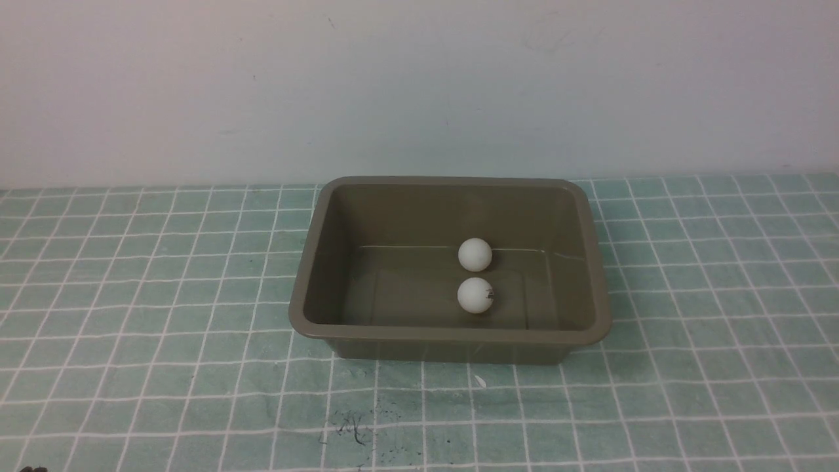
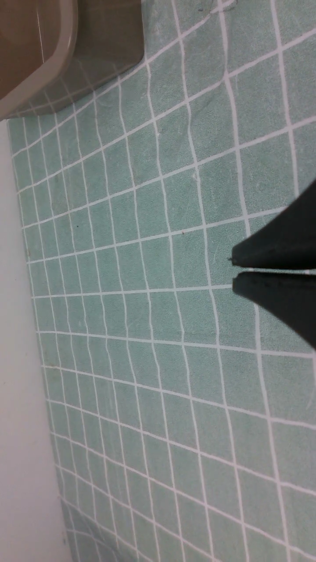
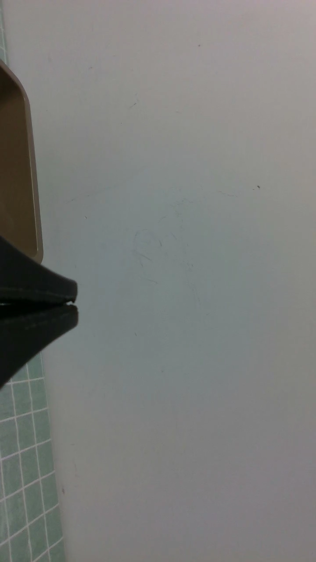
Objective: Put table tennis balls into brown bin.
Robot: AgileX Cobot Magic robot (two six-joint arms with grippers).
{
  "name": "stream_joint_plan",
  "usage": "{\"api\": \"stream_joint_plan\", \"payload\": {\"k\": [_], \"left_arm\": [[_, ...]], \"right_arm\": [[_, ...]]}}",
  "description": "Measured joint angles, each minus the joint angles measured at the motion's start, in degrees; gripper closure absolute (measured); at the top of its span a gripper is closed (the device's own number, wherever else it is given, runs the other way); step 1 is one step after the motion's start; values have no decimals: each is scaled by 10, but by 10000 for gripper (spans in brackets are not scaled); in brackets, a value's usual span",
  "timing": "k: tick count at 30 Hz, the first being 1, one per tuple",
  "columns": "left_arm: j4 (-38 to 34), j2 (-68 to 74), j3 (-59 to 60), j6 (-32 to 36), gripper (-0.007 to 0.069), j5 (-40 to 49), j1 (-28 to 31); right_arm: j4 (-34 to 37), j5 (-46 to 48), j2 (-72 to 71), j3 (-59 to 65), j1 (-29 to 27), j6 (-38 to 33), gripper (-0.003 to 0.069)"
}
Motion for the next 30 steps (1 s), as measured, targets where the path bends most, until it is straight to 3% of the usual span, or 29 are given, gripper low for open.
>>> {"api": "stream_joint_plan", "payload": {"k": [16,19,22,25,27,30], "left_arm": [[0,0,0,0,629,0,0],[0,0,0,0,629,0,0],[0,0,0,0,629,0,0],[0,0,0,0,629,0,0],[0,0,0,0,629,0,0],[0,0,0,0,629,0,0]], "right_arm": [[0,-2,0,0,0,0,669],[25,-14,0,0,0,-27,669],[126,-46,0,8,0,-142,669],[267,-79,0,18,0,-323,669],[331,-91,0,22,0,-392,669],[371,-99,0,34,0,-441,669]]}}
